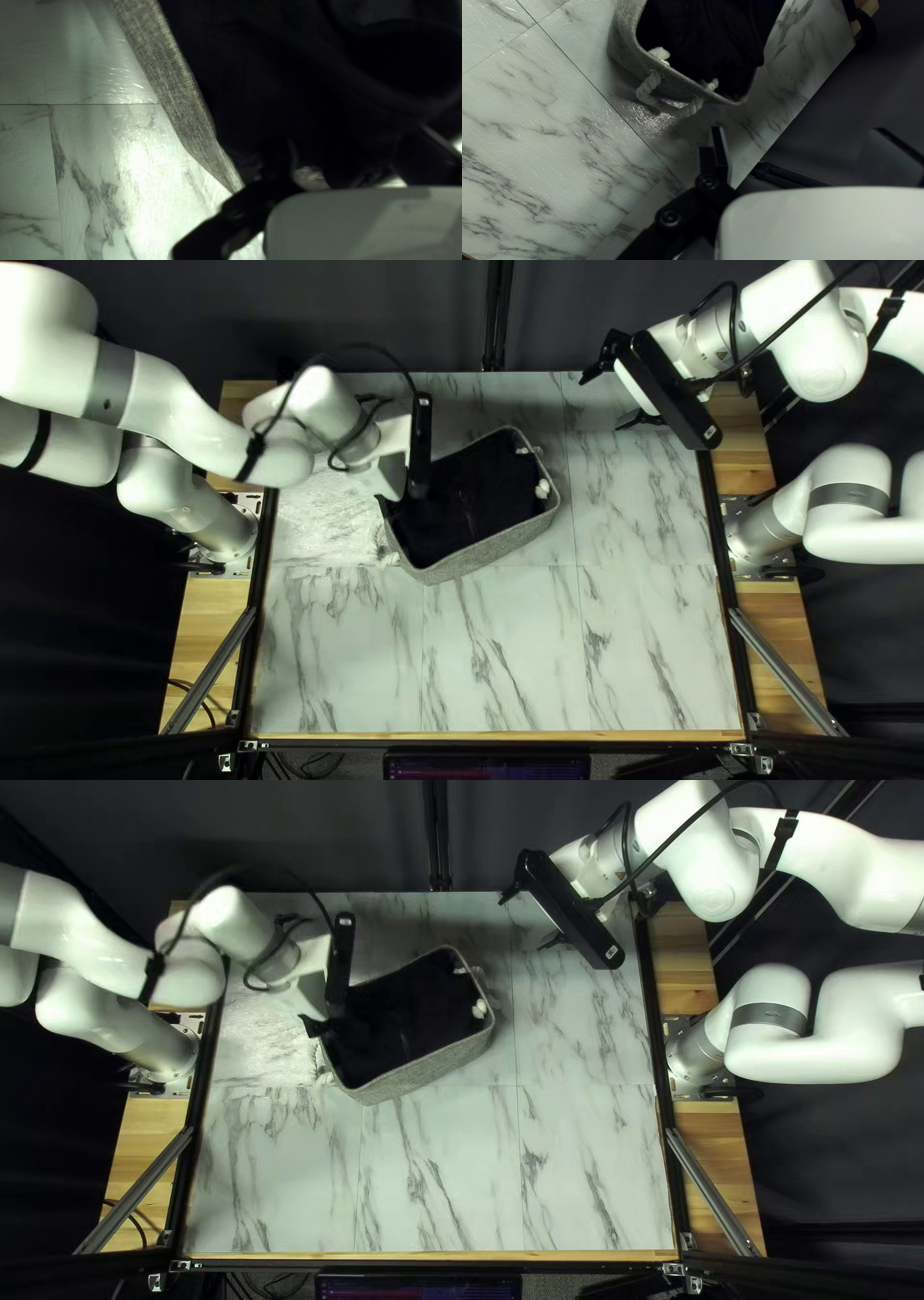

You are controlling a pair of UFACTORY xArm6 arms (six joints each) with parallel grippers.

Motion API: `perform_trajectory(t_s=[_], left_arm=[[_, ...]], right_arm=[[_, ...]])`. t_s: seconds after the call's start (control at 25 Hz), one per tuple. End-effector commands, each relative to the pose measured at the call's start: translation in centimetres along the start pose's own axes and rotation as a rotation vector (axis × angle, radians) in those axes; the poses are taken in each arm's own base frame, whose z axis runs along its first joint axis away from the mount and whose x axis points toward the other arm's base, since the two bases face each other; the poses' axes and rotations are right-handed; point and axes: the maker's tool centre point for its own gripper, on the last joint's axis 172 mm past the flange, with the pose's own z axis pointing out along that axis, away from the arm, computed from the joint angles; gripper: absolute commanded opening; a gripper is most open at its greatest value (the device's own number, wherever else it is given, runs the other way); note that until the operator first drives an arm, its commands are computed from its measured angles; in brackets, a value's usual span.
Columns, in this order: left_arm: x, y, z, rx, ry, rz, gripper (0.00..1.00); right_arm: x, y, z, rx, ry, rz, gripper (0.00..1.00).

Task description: Pick up a folded sweatshirt and place it into a fabric basket

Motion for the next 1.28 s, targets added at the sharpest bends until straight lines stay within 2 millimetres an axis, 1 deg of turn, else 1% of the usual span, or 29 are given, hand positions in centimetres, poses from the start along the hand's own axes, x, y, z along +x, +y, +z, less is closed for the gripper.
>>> perform_trajectory(t_s=[0.04,0.12,0.16,0.2,0.28,0.44,0.52,0.56,0.72,0.76,0.84,0.88,1.0,1.12,1.28], left_arm=[[1.5,3.3,-2.0,0.014,0.033,-0.017,1.0],[1.5,5.1,-1.5,0.011,0.028,-0.009,1.0],[1.5,5.6,-1.2,0.009,0.024,-0.006,1.0],[1.5,6.4,-0.5,0.007,0.016,0.002,1.0],[1.2,7.2,0.5,0.0,-0.001,0.013,1.0],[0.3,7.4,2.6,-0.014,-0.031,0.02,1.0],[0.1,7.1,3.8,-0.017,-0.05,0.02,1.0],[0.1,6.9,4.0,-0.017,-0.055,0.019,1.0],[0.7,5.3,4.6,-0.007,-0.083,0.018,1.0],[0.7,4.8,4.7,-0.006,-0.087,0.016,1.0],[0.6,3.2,4.8,0.001,-0.098,0.011,1.0],[0.4,2.6,4.7,0.003,-0.101,0.009,1.0],[0.0,2.0,4.7,0.003,-0.109,-0.002,1.0],[-0.8,1.1,5.9,0.002,-0.118,-0.016,1.0],[-1.6,0.7,8.0,-0.004,-0.14,-0.032,1.0]], right_arm=[[0.0,0.0,0.0,0.0,0.0,0.0,1.0],[0.0,0.0,0.0,0.0,0.0,0.0,1.0],[0.0,0.0,0.0,0.0,0.0,0.0,1.0],[0.0,0.0,0.0,0.0,0.0,0.0,1.0],[0.0,0.0,0.0,0.0,0.0,0.0,1.0],[0.0,0.0,0.0,0.0,0.0,0.0,1.0],[0.0,0.0,0.0,0.0,0.0,0.0,1.0],[-0.1,-0.1,-0.2,-0.003,-0.001,-0.007,1.0],[1.5,0.7,-1.1,-0.013,-0.004,0.014,1.0],[1.8,0.9,-1.4,-0.014,-0.008,0.02,1.0],[2.2,1.2,-2.0,-0.018,-0.038,0.046,1.0],[2.2,1.2,-2.2,-0.023,-0.047,0.053,1.0],[1.8,1.1,-2.7,-0.045,-0.056,0.067,1.0],[1.2,1.0,-3.1,-0.07,-0.062,0.077,1.0],[1.0,1.0,-3.6,-0.094,-0.067,0.083,1.0]])
